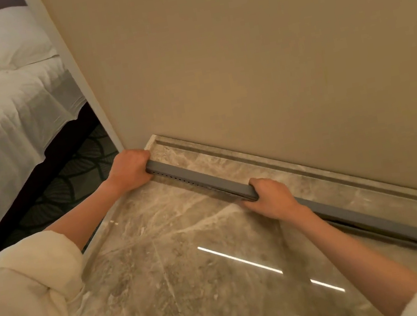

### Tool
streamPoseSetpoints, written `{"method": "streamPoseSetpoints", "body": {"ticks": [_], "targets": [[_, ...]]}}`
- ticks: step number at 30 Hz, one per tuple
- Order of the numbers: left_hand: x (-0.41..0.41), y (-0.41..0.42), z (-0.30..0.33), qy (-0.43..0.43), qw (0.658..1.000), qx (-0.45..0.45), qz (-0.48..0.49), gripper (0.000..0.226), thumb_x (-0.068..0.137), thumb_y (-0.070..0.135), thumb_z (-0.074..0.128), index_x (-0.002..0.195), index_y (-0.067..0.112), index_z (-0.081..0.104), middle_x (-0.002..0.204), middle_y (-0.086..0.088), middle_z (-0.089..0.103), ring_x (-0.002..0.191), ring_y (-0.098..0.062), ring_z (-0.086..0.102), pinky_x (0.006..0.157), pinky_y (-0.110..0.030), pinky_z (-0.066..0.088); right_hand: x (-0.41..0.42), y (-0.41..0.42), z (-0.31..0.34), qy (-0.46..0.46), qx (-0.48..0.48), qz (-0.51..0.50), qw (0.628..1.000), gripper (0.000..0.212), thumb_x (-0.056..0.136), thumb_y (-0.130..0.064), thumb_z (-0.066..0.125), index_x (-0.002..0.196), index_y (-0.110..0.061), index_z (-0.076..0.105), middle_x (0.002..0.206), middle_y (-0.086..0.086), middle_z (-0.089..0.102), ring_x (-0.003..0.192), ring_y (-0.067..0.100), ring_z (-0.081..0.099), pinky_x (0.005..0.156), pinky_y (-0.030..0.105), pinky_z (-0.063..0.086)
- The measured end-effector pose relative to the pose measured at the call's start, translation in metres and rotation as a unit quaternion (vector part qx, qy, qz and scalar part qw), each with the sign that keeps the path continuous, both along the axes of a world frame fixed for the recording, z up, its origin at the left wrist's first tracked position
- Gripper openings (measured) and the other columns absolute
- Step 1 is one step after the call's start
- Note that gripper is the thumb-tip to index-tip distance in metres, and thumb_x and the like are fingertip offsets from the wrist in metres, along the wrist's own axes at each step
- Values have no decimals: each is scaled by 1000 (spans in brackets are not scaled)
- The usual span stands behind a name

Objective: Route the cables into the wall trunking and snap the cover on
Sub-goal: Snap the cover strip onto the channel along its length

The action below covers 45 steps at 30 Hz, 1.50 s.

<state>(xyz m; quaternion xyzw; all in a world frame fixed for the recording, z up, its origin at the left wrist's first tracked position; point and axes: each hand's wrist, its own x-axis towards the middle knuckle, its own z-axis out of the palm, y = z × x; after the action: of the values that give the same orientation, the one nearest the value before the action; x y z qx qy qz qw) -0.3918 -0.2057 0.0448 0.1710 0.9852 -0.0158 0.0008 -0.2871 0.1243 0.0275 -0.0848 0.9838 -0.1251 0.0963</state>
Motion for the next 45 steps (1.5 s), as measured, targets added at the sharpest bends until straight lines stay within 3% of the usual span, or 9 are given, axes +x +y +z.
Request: {"method": "streamPoseSetpoints", "body": {"ticks": [4, 7, 11, 14, 17, 26, 38, 42, 45], "targets": [[9, 9, -2, 35, 999, -3, -14, 24, 67, 23, 69, 78, 3, 65, 84, -15, 65, 80, -32, 58, 70, -42, 51, 20, 31, 3, 4, 19, 21, 1000, 37, 87, -51, 56, 95, -16, 50, 94, 5, 60, 84, 24, 58, 60, 30, 36], [16, 35, -7, 31, 993, -19, -109, 21, 70, 17, 68, 87, 4, 66, 101, -15, 62, 97, -32, 52, 83, -43, 45, 29, 29, 0, 26, 59, 50, 997, 36, 93, -44, 50, 106, -11, 47, 104, 11, 60, 91, 28, 58, 69, 35, 42], [41, 105, -7, -35, 977, -11, -208, 15, 73, 15, 60, 87, 10, 60, 90, -8, 61, 85, -23, 52, 73, -33, 41, 38, 25, 2, 57, 59, 54, 995, 38, 96, -42, 46, 113, -8, 47, 109, 13, 57, 95, 28, 55, 79, 36, 44], [64, 159, -9, -95, 963, 43, -248, 24, 78, 32, 61, 88, 12, 55, 88, -7, 60, 83, -23, 57, 70, -34, 46, 43, 32, 8, 38, 38, 47, 997, 38, 95, -40, 48, 116, -8, 46, 111, 14, 54, 98, 29, 53, 82, 39, 46], [83, 202, -13, -99, 953, 82, -273, 36, 83, 49, 57, 86, 13, 53, 86, -7, 64, 79, -23, 60, 67, -34, 45, 54, 59, 11, -3, 22, 31, 999, 37, 93, -38, 51, 113, -8, 46, 112, 14, 53, 101, 30, 53, 83, 40, 45], [110, 264, -30, -3, 939, 41, -342, 43, 92, 51, 42, 114, 13, 47, 101, -9, 62, 90, -25, 59, 76, -40, 50, 101, 156, 8, 16, 100, 2, 995, 44, 89, -53, 50, 105, -11, 47, 109, 11, 59, 99, 29, 56, 77, 38, 46], [119, 270, -27, 38, 942, 66, -328, 34, 95, 48, 37, 104, 18, 50, 89, -5, 63, 79, -24, 57, 70, -37, 44, 108, 169, -3, 85, 121, 54, 988, 43, 97, -50, 32, 112, -11, 44, 108, 14, 62, 87, 30, 62, 71, 39, 48], [120, 269, -22, 46, 942, 20, -331, 37, 93, 51, 39, 105, 18, 50, 90, -3, 63, 78, -23, 59, 66, -36, 46, 110, 171, -9, 132, 130, 87, 979, 44, 98, -50, 30, 107, -11, 47, 100, 13, 63, 80, 28, 63, 64, 38, 49], [118, 279, -9, 8, 940, -22, -342, 38, 89, 55, 43, 96, 18, 48, 84, -3, 63, 71, -23, 59, 58, -34, 43, 113, 171, -11, 173, 141, 102, 969, 41, 98, -47, 35, 105, -9, 51, 94, 13, 64, 74, 28, 63, 60, 37, 50]]}}
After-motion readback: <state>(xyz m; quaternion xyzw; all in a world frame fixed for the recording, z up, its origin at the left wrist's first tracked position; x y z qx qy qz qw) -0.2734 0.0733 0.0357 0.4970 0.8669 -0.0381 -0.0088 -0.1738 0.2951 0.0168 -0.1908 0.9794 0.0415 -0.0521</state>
